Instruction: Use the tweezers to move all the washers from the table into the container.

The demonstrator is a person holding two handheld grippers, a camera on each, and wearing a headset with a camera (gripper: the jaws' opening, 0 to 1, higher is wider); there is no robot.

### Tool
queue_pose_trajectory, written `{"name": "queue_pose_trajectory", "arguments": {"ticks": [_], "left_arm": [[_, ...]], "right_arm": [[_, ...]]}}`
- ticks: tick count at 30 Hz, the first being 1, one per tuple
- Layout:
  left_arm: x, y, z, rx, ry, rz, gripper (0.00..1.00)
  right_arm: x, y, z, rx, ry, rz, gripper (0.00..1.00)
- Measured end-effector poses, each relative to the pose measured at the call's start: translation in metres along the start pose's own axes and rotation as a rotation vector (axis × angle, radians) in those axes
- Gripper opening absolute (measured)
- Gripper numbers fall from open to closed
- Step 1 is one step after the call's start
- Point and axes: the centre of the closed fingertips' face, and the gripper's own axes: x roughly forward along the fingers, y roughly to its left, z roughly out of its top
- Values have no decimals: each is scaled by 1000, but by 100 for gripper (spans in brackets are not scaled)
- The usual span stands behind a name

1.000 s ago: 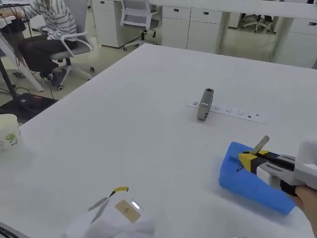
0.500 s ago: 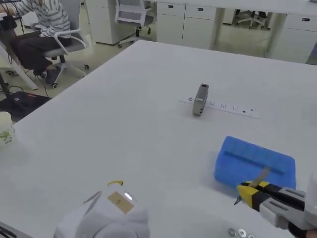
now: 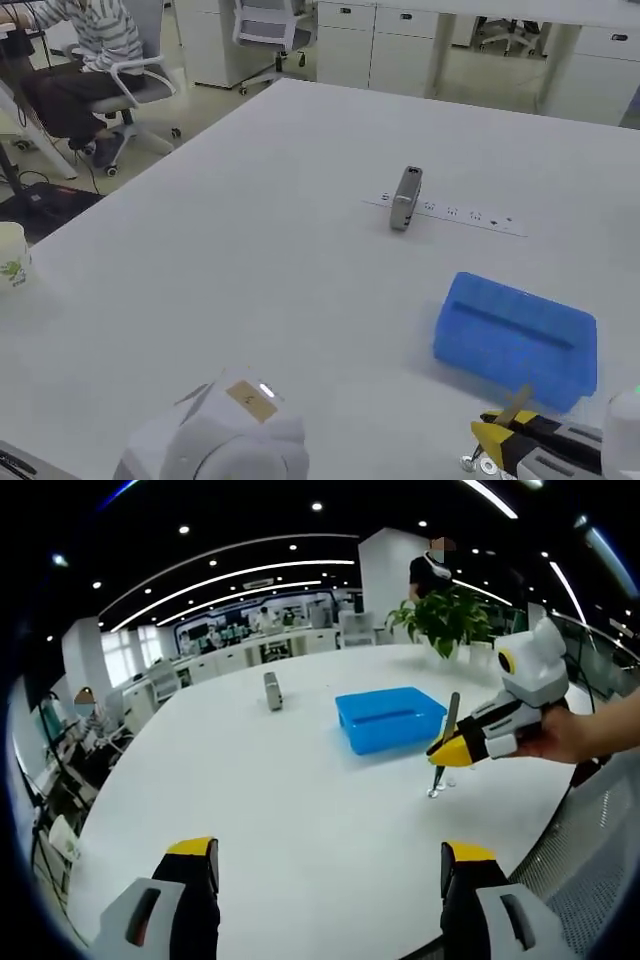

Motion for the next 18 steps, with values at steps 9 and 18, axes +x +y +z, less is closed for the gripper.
{"name": "queue_pose_trajectory", "arguments": {"ticks": [9, 18], "left_arm": [[0, 1, -1, 6, 4, 5, 94], [0, 2, -1, 8, 6, 11, 92]], "right_arm": [[1, 0, 3, 15, -14, -9, 4], [2, 5, -1, -42, -15, -5, 3]]}}
